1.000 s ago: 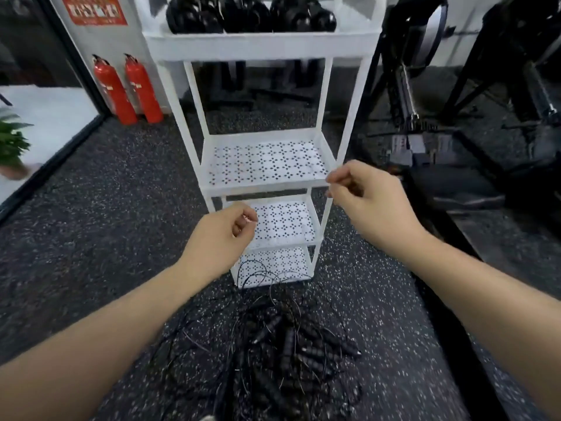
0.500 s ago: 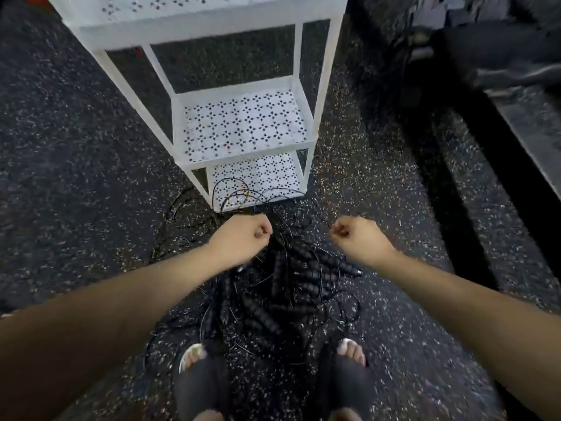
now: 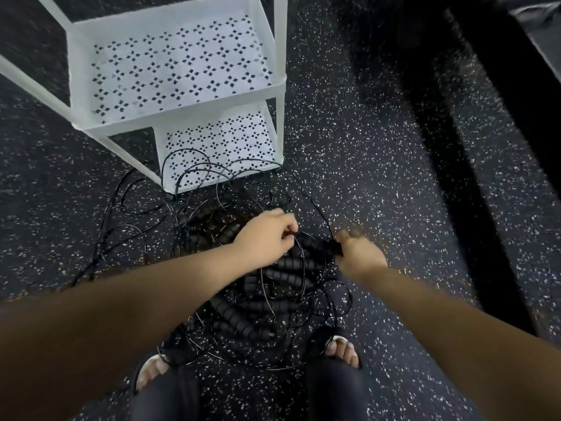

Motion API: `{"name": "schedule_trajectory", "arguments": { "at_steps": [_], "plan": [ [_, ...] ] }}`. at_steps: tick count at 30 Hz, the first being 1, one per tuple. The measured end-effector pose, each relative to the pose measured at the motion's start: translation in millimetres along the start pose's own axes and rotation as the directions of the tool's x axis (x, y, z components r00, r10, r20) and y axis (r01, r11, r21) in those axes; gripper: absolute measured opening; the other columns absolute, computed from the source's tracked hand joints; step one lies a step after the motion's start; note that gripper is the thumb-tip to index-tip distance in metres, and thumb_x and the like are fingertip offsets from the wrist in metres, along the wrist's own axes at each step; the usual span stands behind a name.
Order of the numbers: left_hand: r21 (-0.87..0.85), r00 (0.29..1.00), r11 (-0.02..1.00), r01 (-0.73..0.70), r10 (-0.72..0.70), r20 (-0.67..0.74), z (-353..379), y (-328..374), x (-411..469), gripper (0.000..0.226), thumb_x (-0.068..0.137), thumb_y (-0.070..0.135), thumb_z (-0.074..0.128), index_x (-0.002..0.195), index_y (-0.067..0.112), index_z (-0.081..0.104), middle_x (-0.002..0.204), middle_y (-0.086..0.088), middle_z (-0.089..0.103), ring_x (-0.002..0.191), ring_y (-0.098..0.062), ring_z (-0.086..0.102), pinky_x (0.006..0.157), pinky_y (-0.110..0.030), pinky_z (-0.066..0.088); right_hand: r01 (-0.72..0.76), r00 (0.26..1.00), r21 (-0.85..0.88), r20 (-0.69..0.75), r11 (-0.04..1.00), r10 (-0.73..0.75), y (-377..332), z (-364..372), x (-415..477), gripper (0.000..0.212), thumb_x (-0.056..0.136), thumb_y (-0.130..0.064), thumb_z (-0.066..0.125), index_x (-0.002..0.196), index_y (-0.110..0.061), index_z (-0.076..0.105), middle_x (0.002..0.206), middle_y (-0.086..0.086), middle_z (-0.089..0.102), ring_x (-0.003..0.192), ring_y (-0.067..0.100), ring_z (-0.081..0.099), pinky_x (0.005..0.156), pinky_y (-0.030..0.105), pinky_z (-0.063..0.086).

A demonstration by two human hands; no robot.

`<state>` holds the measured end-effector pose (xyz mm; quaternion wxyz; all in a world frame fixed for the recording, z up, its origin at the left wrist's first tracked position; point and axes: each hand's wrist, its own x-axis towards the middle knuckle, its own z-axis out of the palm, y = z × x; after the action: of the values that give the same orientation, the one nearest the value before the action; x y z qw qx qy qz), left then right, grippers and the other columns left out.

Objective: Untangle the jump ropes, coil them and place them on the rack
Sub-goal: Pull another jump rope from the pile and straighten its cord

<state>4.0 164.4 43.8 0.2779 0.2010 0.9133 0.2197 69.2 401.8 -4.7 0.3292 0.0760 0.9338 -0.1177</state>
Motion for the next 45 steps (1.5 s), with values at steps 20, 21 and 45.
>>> {"name": "schedule_trajectory", "arguments": {
  "at_steps": [20, 21, 45],
  "plan": [
    [-0.015, 0.986, 0.986, -0.168, 0.168, 0.006, -8, 16, 22, 0.046, 0.087, 0.061, 0.077, 0.127, 0.042, 0.063, 0.119, 0.017, 0.063, 0.110, -0.011, 0.060, 0.101, -0.036, 0.047, 0.397, 0.895, 0.146, -0.279, 0.906, -0.347, -5, -45, -71, 0.028, 0.111, -0.047, 0.046, 0.103, -0.022, 0.035, 0.093, -0.004, 0.051, 0.073, 0.020, 0.051, 0.065, 0.040, 0.034],
    [-0.041, 0.988, 0.987, -0.158, 0.158, -0.002, -15, 16, 19, 0.041, 0.088, 0.055, 0.079, 0.123, 0.042, 0.063, 0.114, 0.017, 0.064, 0.105, -0.011, 0.062, 0.095, -0.035, 0.050, 0.411, 0.891, 0.165, -0.283, 0.897, -0.356, -9, -55, -78, 0.028, 0.111, -0.046, 0.047, 0.103, -0.022, 0.036, 0.092, -0.004, 0.052, 0.072, 0.019, 0.052, 0.063, 0.040, 0.035],
    [-0.138, 0.979, 0.986, 0.089, -0.112, -0.169, -194, 54, -151, 0.036, 0.107, 0.054, 0.053, 0.112, 0.026, 0.075, 0.095, -0.001, 0.077, 0.069, -0.001, 0.065, 0.066, -0.027, 0.051, 0.631, 0.725, 0.399, -0.609, 0.666, -0.322, -81, -255, -311, 0.017, 0.106, -0.046, 0.058, 0.109, -0.031, 0.052, 0.077, -0.009, 0.060, 0.062, 0.006, 0.051, 0.054, 0.032, 0.043]
  ]
}}
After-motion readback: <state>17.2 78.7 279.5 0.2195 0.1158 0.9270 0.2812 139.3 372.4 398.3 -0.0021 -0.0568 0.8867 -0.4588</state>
